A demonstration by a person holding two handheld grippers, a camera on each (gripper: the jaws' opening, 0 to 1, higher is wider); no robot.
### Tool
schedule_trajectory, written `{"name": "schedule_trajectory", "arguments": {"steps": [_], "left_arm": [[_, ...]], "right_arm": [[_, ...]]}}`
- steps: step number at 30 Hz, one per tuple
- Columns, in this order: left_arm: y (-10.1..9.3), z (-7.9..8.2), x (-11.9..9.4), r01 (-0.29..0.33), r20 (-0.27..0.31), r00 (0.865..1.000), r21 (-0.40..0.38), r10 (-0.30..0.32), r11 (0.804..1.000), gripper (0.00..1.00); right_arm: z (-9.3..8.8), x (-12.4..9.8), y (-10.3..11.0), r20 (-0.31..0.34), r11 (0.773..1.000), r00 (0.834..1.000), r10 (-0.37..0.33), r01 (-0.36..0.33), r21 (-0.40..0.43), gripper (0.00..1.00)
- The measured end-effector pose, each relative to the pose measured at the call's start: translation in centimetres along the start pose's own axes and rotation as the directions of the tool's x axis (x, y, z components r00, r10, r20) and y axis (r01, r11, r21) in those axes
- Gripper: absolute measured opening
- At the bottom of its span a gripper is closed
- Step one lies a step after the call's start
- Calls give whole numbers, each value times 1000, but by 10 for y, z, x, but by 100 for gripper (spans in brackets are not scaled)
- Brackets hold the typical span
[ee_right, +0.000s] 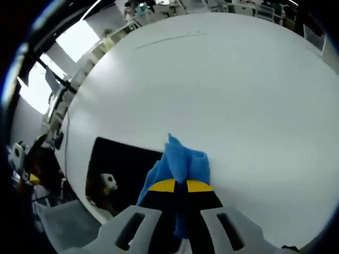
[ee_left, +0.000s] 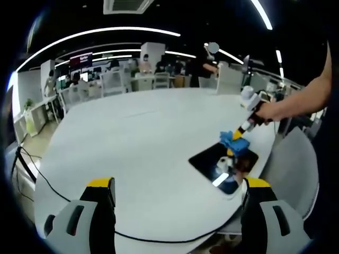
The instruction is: Wipe the mirror surface with the cleaning cloth until all visible marks leave the cleaned area.
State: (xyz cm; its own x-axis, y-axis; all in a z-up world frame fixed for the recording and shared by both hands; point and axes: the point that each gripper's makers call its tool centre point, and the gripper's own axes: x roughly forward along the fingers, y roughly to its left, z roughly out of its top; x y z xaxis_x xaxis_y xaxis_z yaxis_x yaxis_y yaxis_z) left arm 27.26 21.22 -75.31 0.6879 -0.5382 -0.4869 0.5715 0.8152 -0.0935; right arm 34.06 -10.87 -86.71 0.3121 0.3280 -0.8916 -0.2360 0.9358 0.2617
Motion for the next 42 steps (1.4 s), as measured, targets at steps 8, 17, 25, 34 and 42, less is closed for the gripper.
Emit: {"name": "schedule_trajectory", "arguments": {"steps": [8,17,25,34,42], "left_arm": [[-3,0,1,21,6,1000,16,-21,1000,100],[2,-8,-6,20,3,1000,2,-20,1000,100],[5,-7,-8,19,3,1000,-1,-19,1000,100],[10,-5,-10,17,8,1000,-8,-17,1000,100],[18,-7,-15,6,10,1000,-18,-6,1000,100]], "right_arm": [[3,11,30,-15,999,1000,15,-15,-33,0],[8,25,66,-44,997,999,27,-30,-72,0],[15,38,107,-46,991,996,71,-76,-106,0],[26,58,146,-65,981,992,112,-120,-150,0],[32,66,168,-71,974,990,122,-133,-182,0]]}}
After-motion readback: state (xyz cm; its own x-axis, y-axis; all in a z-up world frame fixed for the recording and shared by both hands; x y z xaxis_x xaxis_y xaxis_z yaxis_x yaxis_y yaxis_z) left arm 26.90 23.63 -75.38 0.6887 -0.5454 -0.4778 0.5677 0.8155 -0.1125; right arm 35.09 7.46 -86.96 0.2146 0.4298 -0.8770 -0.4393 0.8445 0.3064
